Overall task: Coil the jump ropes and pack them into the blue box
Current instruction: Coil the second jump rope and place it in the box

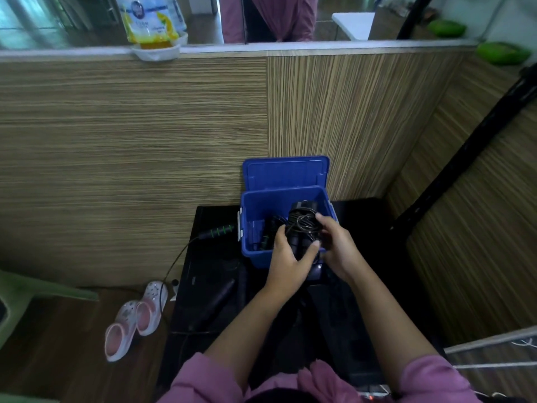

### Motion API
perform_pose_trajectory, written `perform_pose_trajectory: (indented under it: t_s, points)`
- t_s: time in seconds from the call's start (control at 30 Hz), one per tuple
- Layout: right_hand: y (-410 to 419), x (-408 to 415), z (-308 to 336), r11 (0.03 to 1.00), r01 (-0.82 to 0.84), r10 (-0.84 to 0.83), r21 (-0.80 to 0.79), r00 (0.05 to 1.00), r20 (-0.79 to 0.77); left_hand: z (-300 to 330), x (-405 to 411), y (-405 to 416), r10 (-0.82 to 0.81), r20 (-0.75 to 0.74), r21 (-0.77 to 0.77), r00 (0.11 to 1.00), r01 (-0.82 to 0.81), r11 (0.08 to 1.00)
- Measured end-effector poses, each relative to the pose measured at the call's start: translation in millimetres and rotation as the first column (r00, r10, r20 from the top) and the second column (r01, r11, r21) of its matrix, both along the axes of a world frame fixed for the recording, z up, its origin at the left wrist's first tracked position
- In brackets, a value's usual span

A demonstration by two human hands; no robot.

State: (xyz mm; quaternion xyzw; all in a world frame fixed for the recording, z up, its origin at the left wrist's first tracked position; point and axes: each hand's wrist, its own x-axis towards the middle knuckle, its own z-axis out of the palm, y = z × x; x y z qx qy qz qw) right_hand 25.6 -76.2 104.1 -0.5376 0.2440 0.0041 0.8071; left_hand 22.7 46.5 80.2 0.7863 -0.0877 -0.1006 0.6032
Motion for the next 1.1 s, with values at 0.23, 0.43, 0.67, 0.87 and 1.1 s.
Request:
perform_pose_trajectory:
  t_s: [0.23,0.43,0.67,0.87,1.1]
  points:
    - [0.9,6.7,10.5,0.998,0.054,-0.055,-0.040,0.997,-0.045,0.5,-11.7,2.3,-0.025,0.268,0.212,0.963,-0.034,0.977]
    - [5.5,8.3,9.4,0.993,0.074,-0.080,-0.095,0.995,-0.059,-5.1,-12.9,8.5,0.037,0.309,0.116,0.950,-0.077,0.990]
    - [4.4,7.6,16.0,0.999,0.004,-0.004,0.034,1.000,-0.007,-5.3,-13.7,10.4,0.083,0.362,0.090,0.929,-0.123,0.988]
    - [4.1,11.8,8.8,1.000,0.002,-0.002,0.018,0.999,-0.032,-7.8,-7.1,11.1,0.070,0.335,0.087,0.940,-0.105,0.991]
    - [-0.7,11.7,-8.6,0.998,-0.011,0.008,-0.058,0.999,-0.046,-13.8,-1.6,6.3,-0.018,0.183,0.079,0.983,0.003,0.997]
